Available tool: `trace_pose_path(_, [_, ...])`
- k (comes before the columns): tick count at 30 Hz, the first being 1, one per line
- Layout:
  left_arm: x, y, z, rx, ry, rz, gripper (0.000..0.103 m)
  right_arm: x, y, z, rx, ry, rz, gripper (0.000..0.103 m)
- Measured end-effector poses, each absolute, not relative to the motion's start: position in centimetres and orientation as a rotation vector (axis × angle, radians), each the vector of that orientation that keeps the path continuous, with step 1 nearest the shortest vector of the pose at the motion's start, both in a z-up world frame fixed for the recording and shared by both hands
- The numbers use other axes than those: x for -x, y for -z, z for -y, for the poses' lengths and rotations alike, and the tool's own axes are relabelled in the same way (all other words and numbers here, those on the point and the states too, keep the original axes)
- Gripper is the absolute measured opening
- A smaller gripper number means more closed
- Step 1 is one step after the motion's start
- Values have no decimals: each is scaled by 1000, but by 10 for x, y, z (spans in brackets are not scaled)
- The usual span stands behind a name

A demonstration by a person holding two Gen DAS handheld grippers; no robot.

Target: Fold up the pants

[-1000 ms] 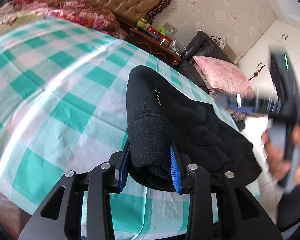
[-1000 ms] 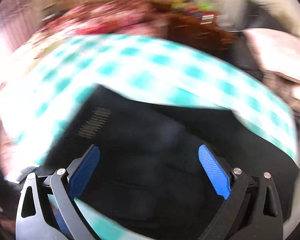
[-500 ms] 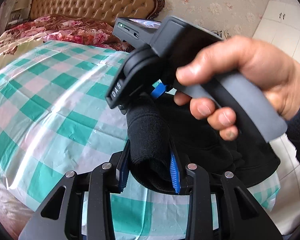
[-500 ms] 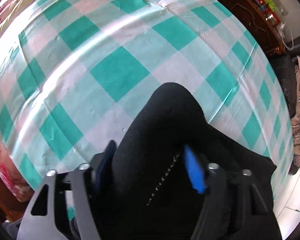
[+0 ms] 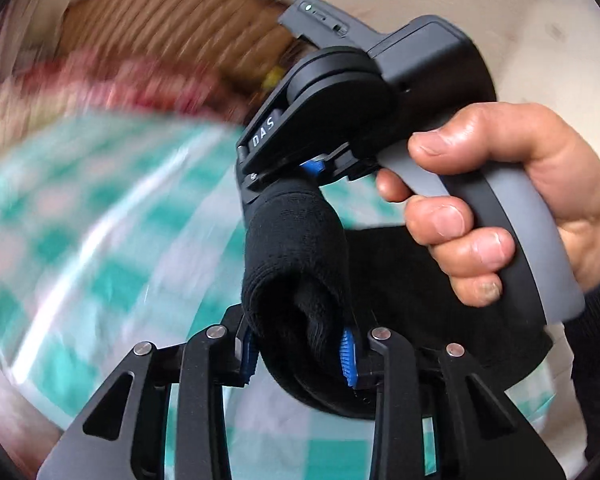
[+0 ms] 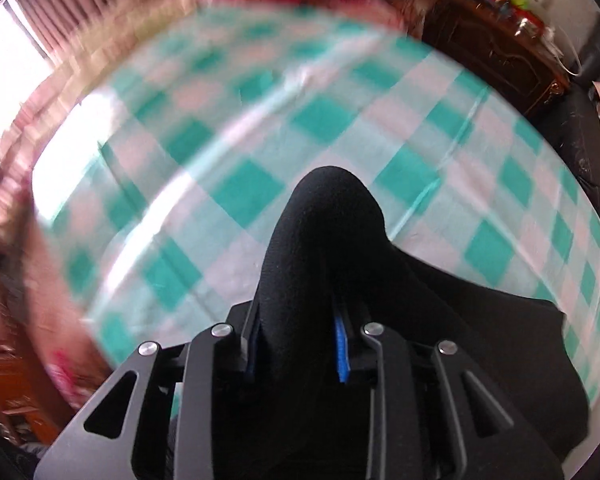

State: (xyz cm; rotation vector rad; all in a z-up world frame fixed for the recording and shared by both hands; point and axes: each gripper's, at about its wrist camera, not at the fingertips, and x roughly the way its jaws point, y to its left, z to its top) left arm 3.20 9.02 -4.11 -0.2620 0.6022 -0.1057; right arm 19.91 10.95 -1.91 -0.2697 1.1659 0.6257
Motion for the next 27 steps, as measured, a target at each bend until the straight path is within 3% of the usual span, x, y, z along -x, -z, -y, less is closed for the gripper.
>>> trace_pose_path(4, [-22, -18, 20, -78, 177, -440, 29, -194, -56, 32, 33, -669, -1044, 27])
trace_pose_path(7, [-13, -30, 117, -292, 257, -344, 29, -190, -69, 151, -111, -636, -993, 27])
trace_pose_path(12, [-12, 23, 251, -543, 374, -329, 30, -187, 17, 325, -328, -473, -1070, 34])
trace_pose_path(13, [-11, 48, 278, -609, 394, -352, 31, -189, 40, 344, -353, -453, -1102, 44])
trace_pose_path(14, [-11, 66, 292, -659, 405, -367, 35, -190, 62, 357, -375, -440, -1134, 59])
trace_pose_path(15, [-9, 85, 305, -719, 414, -379, 41, -191, 77, 366, -389, -431, -1157, 65])
trace_pose_path(20, [4, 115, 308, -891, 357, -278, 65, -194, 106, 382, -455, -459, -1150, 75])
trace_pose_path(22, [6, 116, 296, -910, 331, -254, 68, -194, 103, 379, -426, -449, -1141, 76])
trace_pose_path(24, [1, 125, 292, -948, 331, -252, 67, -197, 102, 370, -376, -439, -1145, 72])
trace_pose_path(25, [-1, 131, 294, -976, 343, -258, 63, -199, 104, 368, -365, -435, -1163, 45])
trace_pose_path(26, [-7, 134, 300, -983, 350, -262, 45, -202, 105, 369, -356, -420, -1179, 34])
trace_pose_path(27, [-10, 134, 300, -984, 349, -260, 36, -204, 98, 366, -341, -413, -1182, 29])
